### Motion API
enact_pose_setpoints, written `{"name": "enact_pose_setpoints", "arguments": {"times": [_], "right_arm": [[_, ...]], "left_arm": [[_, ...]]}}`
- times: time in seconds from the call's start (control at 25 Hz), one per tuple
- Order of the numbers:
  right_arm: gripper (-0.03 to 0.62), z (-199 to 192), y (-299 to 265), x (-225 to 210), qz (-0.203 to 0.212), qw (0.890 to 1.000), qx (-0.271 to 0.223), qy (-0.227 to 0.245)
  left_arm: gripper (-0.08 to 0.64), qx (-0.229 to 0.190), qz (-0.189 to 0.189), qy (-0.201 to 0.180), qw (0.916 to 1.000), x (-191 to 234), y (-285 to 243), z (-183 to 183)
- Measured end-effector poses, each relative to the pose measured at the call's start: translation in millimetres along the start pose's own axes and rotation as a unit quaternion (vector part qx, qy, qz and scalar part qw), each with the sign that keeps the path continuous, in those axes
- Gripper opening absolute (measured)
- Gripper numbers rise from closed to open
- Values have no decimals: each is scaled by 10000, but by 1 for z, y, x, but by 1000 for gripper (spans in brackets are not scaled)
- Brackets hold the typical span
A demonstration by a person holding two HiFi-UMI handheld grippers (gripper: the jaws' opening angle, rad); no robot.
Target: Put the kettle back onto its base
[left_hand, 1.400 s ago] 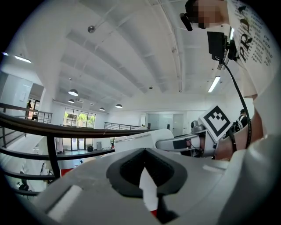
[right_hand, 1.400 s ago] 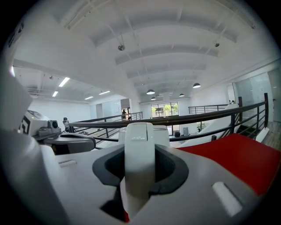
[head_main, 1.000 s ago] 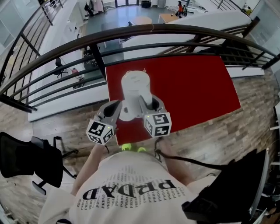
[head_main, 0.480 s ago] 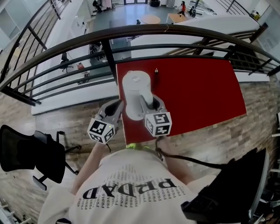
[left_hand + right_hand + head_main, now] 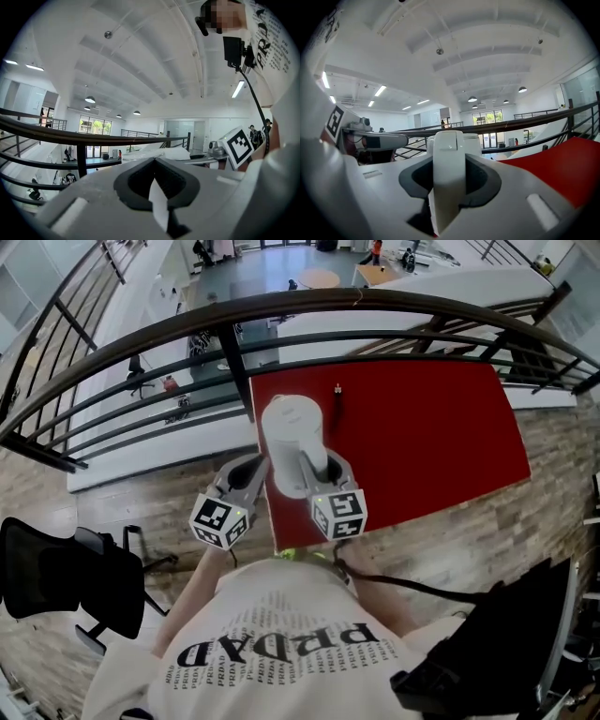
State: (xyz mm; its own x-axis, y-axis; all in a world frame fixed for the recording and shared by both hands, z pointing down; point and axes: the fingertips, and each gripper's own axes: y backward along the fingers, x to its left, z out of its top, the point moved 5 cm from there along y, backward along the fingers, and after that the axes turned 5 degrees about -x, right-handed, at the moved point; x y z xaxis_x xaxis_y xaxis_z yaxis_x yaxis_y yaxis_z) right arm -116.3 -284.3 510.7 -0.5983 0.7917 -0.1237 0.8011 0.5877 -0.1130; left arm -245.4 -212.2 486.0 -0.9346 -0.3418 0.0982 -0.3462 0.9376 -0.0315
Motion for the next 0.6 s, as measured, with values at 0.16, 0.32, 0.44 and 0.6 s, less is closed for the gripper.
{"name": "enact_pose_setpoints", "arguments": {"times": [0.16, 0.32, 0.44, 0.6], "right_arm": [[129, -4, 6, 1, -32, 10000, -75, 13], [129, -10, 14, -1, -32, 10000, -46, 6], [127, -12, 19, -1, 33, 10000, -15, 31], [127, -15, 24, -3, 80, 9999, 59, -38]], "left_arm": [[6, -33, -108, 33, 9999, -3, -5, -1], [6, -54, -181, 58, 9998, -10, -10, -1], [6, -97, -199, 74, 9997, -12, -13, 1], [6, -123, -246, 87, 9996, -16, -14, 3]]}}
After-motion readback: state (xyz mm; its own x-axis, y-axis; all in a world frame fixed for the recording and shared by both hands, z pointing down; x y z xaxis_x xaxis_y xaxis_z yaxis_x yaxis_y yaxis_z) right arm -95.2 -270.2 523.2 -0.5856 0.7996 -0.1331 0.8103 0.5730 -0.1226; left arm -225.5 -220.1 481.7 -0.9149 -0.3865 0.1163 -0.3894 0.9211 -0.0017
